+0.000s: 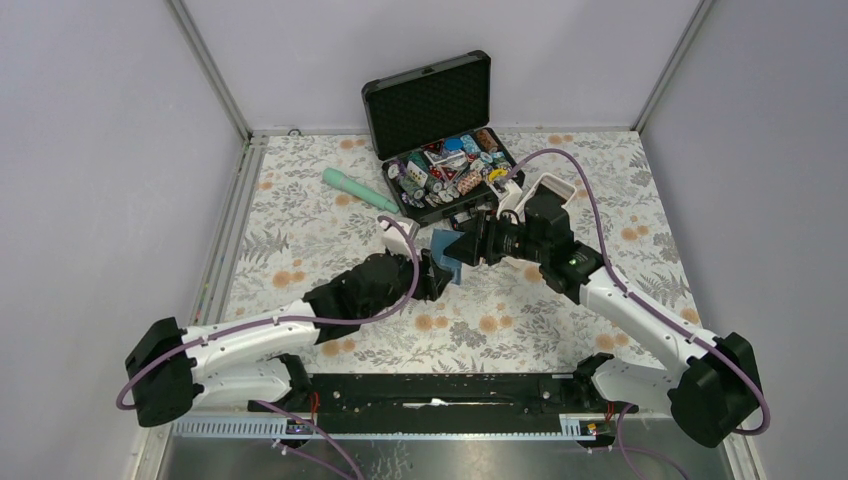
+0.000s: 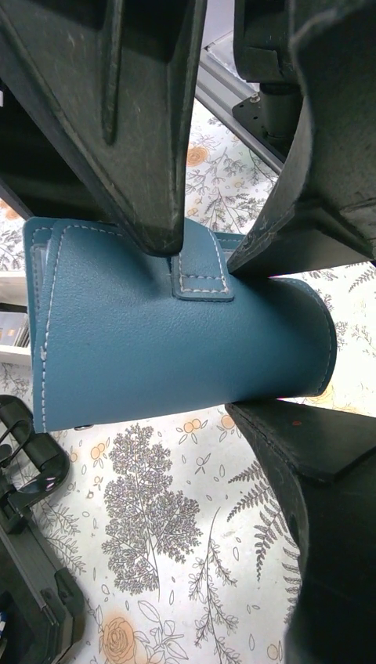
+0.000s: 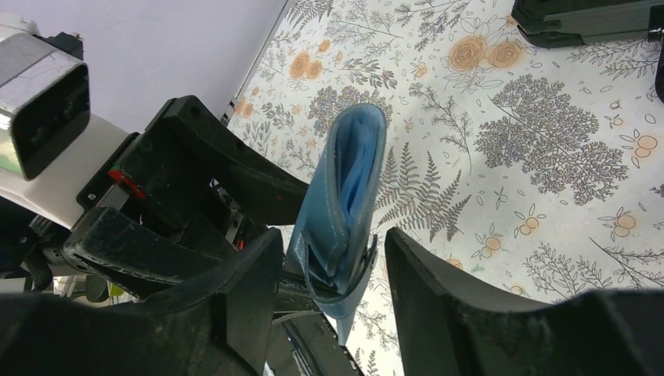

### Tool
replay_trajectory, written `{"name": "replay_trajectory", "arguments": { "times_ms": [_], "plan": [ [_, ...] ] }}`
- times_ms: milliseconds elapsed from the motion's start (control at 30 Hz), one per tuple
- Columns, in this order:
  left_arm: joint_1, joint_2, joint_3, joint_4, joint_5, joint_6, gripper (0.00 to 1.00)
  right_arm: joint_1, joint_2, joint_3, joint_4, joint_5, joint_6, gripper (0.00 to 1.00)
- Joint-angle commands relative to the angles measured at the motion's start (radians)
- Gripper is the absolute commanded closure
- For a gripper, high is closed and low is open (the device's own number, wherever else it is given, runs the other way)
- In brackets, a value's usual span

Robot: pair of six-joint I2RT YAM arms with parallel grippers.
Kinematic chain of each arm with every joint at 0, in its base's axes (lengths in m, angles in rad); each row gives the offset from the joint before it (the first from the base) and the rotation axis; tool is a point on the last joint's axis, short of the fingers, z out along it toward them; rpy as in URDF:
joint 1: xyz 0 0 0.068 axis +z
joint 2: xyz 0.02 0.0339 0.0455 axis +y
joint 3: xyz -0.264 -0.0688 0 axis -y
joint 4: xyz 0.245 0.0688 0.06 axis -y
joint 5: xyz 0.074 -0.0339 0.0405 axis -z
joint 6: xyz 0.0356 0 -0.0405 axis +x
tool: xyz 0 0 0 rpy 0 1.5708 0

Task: Put the credit cards into the card holder
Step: Open the card holder at the center of the board.

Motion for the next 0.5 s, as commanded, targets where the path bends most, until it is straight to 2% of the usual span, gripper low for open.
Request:
{"name": "replay_trajectory", "arguments": {
  "times_ms": [0, 133, 200, 267, 300, 367, 467],
  "plan": [
    [-0.012, 0.017, 0.059, 0.042, -0.009, 0.006, 0.43, 0.007, -0.022, 0.024, 0.019, 0.021, -0.029, 0.4],
    [-0.017, 0.02, 0.06, 0.038, -0.005, 0.008, 0.42, 0.007, -0.011, 0.022, 0.026, 0.009, -0.023, 0.46],
    [-0.017, 0.022, 0.06, 0.039, -0.004, 0.007, 0.41, 0.007, -0.01, 0.02, 0.027, 0.011, -0.026, 0.59],
    [-0.019, 0.025, 0.063, 0.044, 0.0, 0.01, 0.39, 0.006, -0.014, 0.017, 0.022, 0.024, -0.033, 0.77],
    [-0.019, 0.026, 0.065, 0.045, 0.002, 0.014, 0.33, 0.007, -0.016, 0.014, 0.018, 0.036, -0.038, 0.86],
    [-0.019, 0.025, 0.068, 0.038, -0.005, 0.032, 0.05, 0.007, -0.028, 0.012, -0.001, 0.067, -0.06, 1.0],
    [-0.019, 0.003, 0.073, -0.008, -0.067, 0.051, 0.01, 0.007, -0.08, -0.007, -0.015, 0.155, -0.108, 1.0]
  ]
}}
